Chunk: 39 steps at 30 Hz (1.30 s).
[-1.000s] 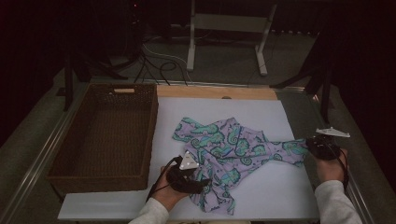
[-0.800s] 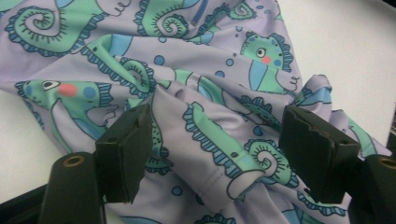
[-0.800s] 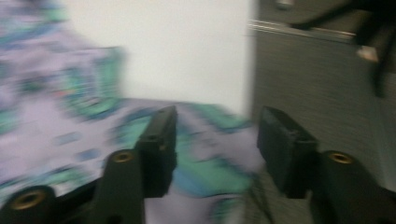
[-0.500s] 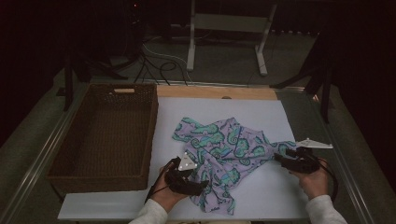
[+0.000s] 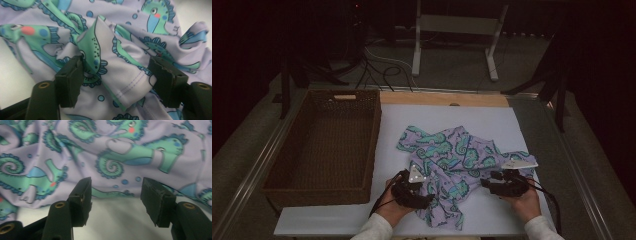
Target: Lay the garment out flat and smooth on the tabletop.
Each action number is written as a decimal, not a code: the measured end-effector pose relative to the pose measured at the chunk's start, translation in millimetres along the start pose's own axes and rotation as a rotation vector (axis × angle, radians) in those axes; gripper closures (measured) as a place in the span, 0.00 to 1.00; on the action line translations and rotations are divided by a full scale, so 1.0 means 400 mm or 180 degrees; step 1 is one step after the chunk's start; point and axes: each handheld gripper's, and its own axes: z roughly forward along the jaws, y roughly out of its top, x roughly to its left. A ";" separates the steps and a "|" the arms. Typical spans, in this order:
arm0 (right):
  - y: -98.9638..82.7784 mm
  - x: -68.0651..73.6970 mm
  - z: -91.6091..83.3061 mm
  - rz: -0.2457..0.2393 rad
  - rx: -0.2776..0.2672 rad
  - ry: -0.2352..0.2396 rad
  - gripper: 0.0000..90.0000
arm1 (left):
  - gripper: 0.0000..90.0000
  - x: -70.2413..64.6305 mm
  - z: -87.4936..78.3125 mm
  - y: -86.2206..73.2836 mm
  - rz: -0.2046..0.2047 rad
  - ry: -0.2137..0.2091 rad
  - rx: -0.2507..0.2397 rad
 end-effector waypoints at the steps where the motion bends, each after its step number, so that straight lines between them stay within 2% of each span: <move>1: 0.001 0.005 0.000 -0.0024 -0.0011 0.0014 0.46 | 0.37 -0.002 0.004 0.000 0.0020 -0.0004 0.0032; 4: 0.004 0.015 -0.004 -0.0088 -0.0091 -0.0013 0.45 | 0.42 -0.005 0.007 0.001 0.0026 -0.0026 0.0043; 7: 0.005 0.018 -0.009 -0.0075 -0.0168 -0.0023 0.42 | 0.47 -0.005 0.007 0.001 0.0026 -0.0033 0.0051; 9: 0.005 0.018 -0.009 -0.0078 -0.0176 -0.0017 0.41 | 0.55 -0.006 0.010 0.000 0.0029 -0.0083 0.0083; 11: 0.001 0.026 -0.003 -0.0145 -0.0175 -0.0030 0.41 | 0.69 -0.013 0.016 0.000 0.0042 -0.0222 0.0109; 14: -0.001 0.034 -0.001 -0.0225 -0.0181 -0.0085 0.41 | 0.82 -0.023 0.013 0.003 0.0119 -0.0219 0.0140; 15: 0.000 0.043 -0.009 -0.0286 -0.0258 -0.0139 0.41 | 0.85 -0.030 0.009 0.004 0.0138 -0.0267 0.0161; 16: 0.000 0.043 -0.009 -0.0286 -0.0258 -0.0139 0.41 | 0.86 -0.030 0.009 0.004 0.0138 -0.0267 0.0161; 17: 0.002 0.049 -0.022 -0.0326 -0.0377 -0.0212 0.39 | 0.87 -0.032 0.008 0.004 0.0134 -0.0304 0.0165; 18: 0.002 0.049 -0.022 -0.0326 -0.0377 -0.0212 0.39 | 0.87 -0.034 0.007 0.004 0.0155 -0.0337 0.0171; 19: 0.004 0.050 -0.030 -0.0375 -0.0419 -0.0280 0.38 | 0.87 -0.036 0.007 0.004 0.0132 -0.0360 0.0157; 20: 0.005 0.053 -0.039 -0.0428 -0.0457 -0.0322 0.37 | 0.88 -0.040 0.009 0.005 0.0084 -0.0451 0.0125; 23: 0.003 0.049 -0.032 -0.0384 -0.0408 -0.0267 0.36 | 0.89 -0.049 0.013 0.006 0.0080 -0.0510 0.0116; 24: 0.000 0.041 -0.017 -0.0312 -0.0315 -0.0144 0.37 | 0.89 -0.060 0.017 0.008 0.0074 -0.0612 0.0099; 25: -0.002 0.039 -0.008 -0.0309 -0.0262 -0.0112 0.39 | 0.89 -0.060 0.017 0.008 0.0074 -0.0612 0.0099; 26: -0.004 0.038 0.002 -0.0311 -0.0214 -0.0067 0.39 | 0.89 -0.078 0.021 0.010 0.0103 -0.0683 0.0083; 27: -0.006 0.039 0.011 -0.0335 -0.0151 -0.0059 0.41 | 0.89 -0.078 0.021 0.010 0.0103 -0.0683 0.0083; 28: -0.008 0.042 0.020 -0.0372 -0.0085 -0.0069 0.41 | 0.89 -0.098 0.021 0.011 0.0158 -0.0785 0.0081; 29: -0.011 0.044 0.027 -0.0401 -0.0018 -0.0085 0.43 | 0.89 -0.098 0.021 0.011 0.0158 -0.0785 0.0081; 31: -0.014 0.045 0.033 -0.0425 0.0030 -0.0086 0.45 | 0.89 -0.117 0.018 0.013 0.0198 -0.0898 0.0051; 33: -0.018 0.041 0.040 -0.0451 0.0100 -0.0129 0.49 | 0.89 -0.137 0.009 0.015 0.0280 -0.0943 0.0010; 34: -0.018 0.040 0.043 -0.0454 0.0132 -0.0135 0.56 | 0.89 -0.140 0.006 0.015 0.0291 -0.0954 -0.0004; 35: -0.018 0.040 0.045 -0.0469 0.0139 -0.0138 0.59 | 0.89 -0.140 0.006 0.015 0.0291 -0.0954 -0.0004; 38: -0.016 0.038 0.044 -0.0466 0.0133 -0.0081 0.84 | 0.88 -0.136 -0.001 0.012 0.0325 -0.0956 0.0008; 39: -0.015 0.037 0.043 -0.0483 0.0141 -0.0104 0.94 | 0.88 -0.129 -0.005 0.007 0.0316 -0.0919 0.0022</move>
